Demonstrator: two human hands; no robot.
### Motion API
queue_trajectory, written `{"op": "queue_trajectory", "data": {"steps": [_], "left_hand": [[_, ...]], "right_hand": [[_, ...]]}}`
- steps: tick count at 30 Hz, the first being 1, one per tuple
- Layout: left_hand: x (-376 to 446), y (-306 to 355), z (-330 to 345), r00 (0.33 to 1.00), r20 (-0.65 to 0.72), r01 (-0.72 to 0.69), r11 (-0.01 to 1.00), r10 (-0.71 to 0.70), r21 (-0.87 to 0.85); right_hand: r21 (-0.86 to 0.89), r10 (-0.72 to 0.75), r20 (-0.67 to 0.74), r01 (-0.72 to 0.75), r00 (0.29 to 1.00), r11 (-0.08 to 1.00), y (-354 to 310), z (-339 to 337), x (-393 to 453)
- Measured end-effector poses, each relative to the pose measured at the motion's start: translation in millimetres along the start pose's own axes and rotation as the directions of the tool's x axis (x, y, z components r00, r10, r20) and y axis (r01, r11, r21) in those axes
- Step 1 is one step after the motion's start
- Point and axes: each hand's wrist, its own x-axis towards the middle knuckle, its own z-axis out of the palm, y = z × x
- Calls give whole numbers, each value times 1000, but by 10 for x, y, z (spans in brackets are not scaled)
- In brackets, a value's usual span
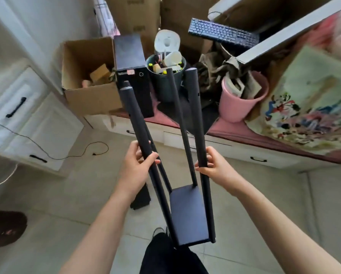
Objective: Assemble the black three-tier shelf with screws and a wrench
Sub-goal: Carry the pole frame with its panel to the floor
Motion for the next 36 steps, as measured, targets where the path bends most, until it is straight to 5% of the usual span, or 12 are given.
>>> {"op": "queue_trajectory", "data": {"steps": [4, 10, 18, 36], "left_hand": [[159, -167, 242, 984, 180, -26, 994, 7, 103], [314, -672, 523, 971, 232, 20, 983, -63, 181], [639, -1471, 742, 966, 205, 82, 934, -161, 348], [1172, -3020, 1434, 965, 44, 199, 837, -257, 510]], "right_hand": [[27, 78, -138, -75, 987, 997, 222, -117, 126], [27, 109, -241, -106, 964, 994, 508, -204, 386], [-17, 223, -289, -238, 931, 971, 1169, -15, 755], [45, 262, -422, -269, 868, 962, 2811, 250, 1627]]}}
